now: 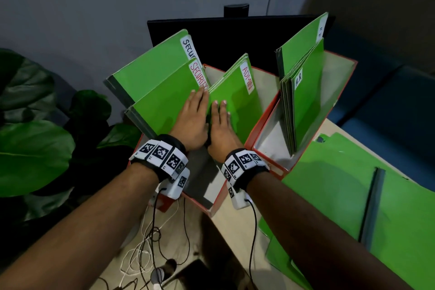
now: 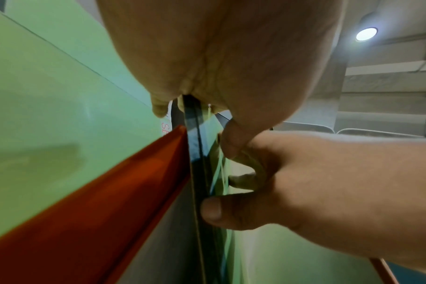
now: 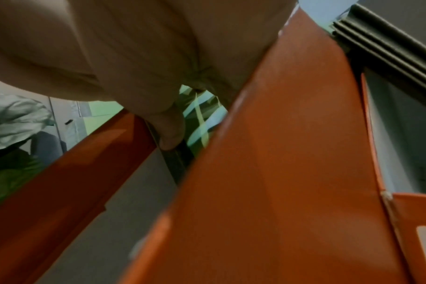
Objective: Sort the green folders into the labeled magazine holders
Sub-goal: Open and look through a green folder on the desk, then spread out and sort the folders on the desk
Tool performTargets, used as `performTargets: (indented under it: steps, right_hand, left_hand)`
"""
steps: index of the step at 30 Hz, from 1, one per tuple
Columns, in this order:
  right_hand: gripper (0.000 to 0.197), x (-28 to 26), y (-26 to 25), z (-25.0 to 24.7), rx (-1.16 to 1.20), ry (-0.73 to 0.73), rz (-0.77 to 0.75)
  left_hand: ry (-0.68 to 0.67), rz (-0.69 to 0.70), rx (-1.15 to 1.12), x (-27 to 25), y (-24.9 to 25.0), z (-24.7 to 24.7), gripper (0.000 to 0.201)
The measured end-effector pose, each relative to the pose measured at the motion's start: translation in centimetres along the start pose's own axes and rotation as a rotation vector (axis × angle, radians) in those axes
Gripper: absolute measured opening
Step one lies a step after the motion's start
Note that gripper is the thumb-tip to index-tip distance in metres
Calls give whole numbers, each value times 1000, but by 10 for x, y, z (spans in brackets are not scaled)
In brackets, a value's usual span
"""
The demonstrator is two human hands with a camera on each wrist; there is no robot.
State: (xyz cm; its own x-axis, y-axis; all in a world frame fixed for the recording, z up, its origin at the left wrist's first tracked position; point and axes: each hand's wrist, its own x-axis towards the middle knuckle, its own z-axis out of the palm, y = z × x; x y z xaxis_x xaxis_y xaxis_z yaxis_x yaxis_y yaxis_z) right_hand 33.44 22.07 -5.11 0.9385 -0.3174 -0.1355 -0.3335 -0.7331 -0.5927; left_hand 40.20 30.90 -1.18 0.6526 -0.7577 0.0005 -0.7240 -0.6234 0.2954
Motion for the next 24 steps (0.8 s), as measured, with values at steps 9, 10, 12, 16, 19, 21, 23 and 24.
performTargets:
  steps: [9,10,12,16,19,21,23,24]
  right_hand:
    - [79,-49,38,-52,77,210,-217]
    - [75,-58,52,-56,81,263,-207]
    - [59,-77,85,-65,83,385,-214]
    - [46,-129,159,-83,60,430,55]
    - [41,-180,216,-90,-44,363,321]
    - [39,-215,244,-89,-90,315,453]
    - [43,-249,264,-85,-116,222,571]
    - [49,-265,271,-82,-127,154,624]
  left_hand:
    - [319,116,-116,-3,66,2,74]
    - [309,168,-168,-2,80,5,71]
    - [269,256,-273,0,108,16,67]
    - [75,333,-452,-1,161,54,67]
    - [-95,396,-448,-8,194,90,65]
    - [-190,436,-426,-14,213,117,64]
    - [-291,477,-395,-21,228,144,63]
    - [-344,496,-369,-27,235,158,62]
